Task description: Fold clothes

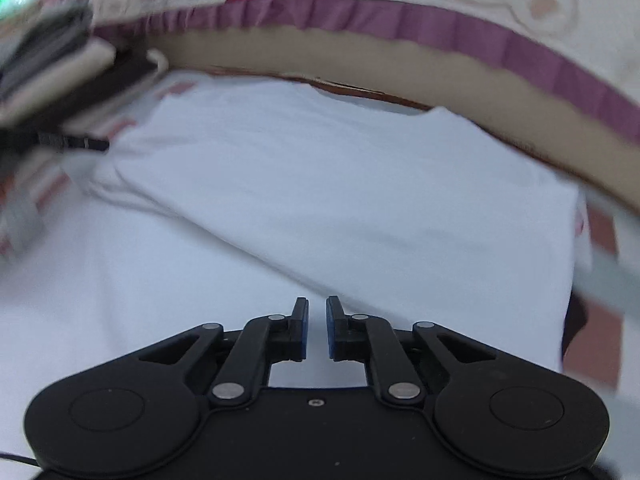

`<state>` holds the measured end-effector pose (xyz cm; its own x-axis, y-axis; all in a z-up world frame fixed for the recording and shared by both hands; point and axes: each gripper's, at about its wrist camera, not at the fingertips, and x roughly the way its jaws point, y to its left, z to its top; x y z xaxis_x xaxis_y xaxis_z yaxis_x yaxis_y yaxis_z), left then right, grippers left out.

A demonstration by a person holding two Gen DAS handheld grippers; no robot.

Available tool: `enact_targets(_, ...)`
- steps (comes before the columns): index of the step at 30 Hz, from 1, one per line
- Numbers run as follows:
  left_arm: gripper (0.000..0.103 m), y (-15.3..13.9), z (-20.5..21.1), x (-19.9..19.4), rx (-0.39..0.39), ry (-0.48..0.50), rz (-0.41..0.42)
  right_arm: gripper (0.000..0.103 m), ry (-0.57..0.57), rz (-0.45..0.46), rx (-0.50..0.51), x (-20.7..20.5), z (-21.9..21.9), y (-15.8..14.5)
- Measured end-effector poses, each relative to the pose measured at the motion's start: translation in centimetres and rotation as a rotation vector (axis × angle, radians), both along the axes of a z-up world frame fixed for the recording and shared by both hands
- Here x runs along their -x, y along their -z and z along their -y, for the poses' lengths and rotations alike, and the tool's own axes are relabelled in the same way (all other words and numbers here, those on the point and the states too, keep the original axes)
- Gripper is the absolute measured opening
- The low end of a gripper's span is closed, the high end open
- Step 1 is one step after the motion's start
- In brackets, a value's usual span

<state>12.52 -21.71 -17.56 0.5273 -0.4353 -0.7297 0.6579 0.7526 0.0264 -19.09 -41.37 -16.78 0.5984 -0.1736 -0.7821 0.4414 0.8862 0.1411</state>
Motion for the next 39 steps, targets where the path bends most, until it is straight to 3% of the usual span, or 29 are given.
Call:
enact_targets(2, 0.044, -0.5, -1.6, -0.1, 0.084, -0.015, -0.119, 0.023, 0.071, 0.053, -0.082, 1.7, -0.1, -1.2)
enact_targets(3, 0.044, -0.7, -2.5, -0.1, 0.130, -0.032, -0.187, 0.031, 0.097, 0.084, -0.123, 2.7, -0.1, -1.5)
enact_targets(4, 0.044, -0.7, -3.0, 0.0, 0.139, -0.046, -0.219, 0.037, 0.110, 0.102, -0.162, 3.9, -0.2, -1.9)
enact_targets(6, 0.044, -0.8, -3.9, 1.5, 0.118, -0.052, -0.210, 0.037, 0.137, 0.125, -0.220, 6.1, -0.5, -2.5)
enact_targets(9, 0.053, -0.4, -5.7, 5.1, -0.039, -0.045, -0.115, 0.039, 0.187, 0.063, -0.193, 9.6, -2.2, -3.5)
enact_targets(11, 0.053, -0.1, -8.3, 7.4, -0.075, -0.046, -0.101, 0.038, 0.153, 0.010, -0.215, 12.4, -3.6, -3.7)
enact_targets(14, 0.053, 0.2, -12.0, 9.5, -0.048, -0.048, -0.198, 0.039, 0.065, -0.118, -0.147, 16.5, -6.2, -4.1)
enact_targets(16, 0.053, 0.0, -14.1, 10.5, -0.010, -0.062, -0.251, 0.046, 0.053, -0.177, -0.120, 19.2, -7.1, -4.1)
enact_targets(19, 0.061, -0.5, -15.4, 11.8, 0.004, -0.057, -0.241, 0.047, 0.028, -0.280, -0.117, 23.0, -8.5, -3.5)
enact_targets(21, 0.064, -0.3, -15.5, 12.2, -0.001, -0.047, -0.241, 0.048, 0.020, -0.294, -0.139, 24.9, -9.3, -3.2)
enact_targets(26, 0.064, 0.0, -14.6, 12.3, 0.007, -0.034, -0.258, 0.059, 0.160, -0.086, -0.333, 28.7, -9.6, -1.6)
enact_targets(30, 0.065, -0.1, -13.8, 12.7, 0.009, -0.012, -0.232, 0.059, 0.217, -0.093, -0.425, 29.4, -10.6, 1.3)
enact_targets(32, 0.065, 0.1, -13.6, 12.9, 0.002, -0.005, -0.227, 0.019, 0.192, -0.011, -0.453, 29.6, -10.9, 1.4)
enact_targets(33, 0.065, 0.0, -13.5, 13.1, -0.004, 0.000, -0.209, 0.007, 0.138, 0.087, -0.447, 29.6, -11.2, 0.7)
enact_targets(35, 0.065, -0.2, -13.4, 13.4, -0.015, 0.011, -0.171, 0.007, 0.038, 0.282, -0.387, 29.0, -12.0, -1.4)
enact_targets(39, 0.065, -0.6, -12.5, 14.2, -0.039, 0.052, -0.076, 0.007, -0.034, 0.320, -0.361, 24.0, -11.1, -1.8)
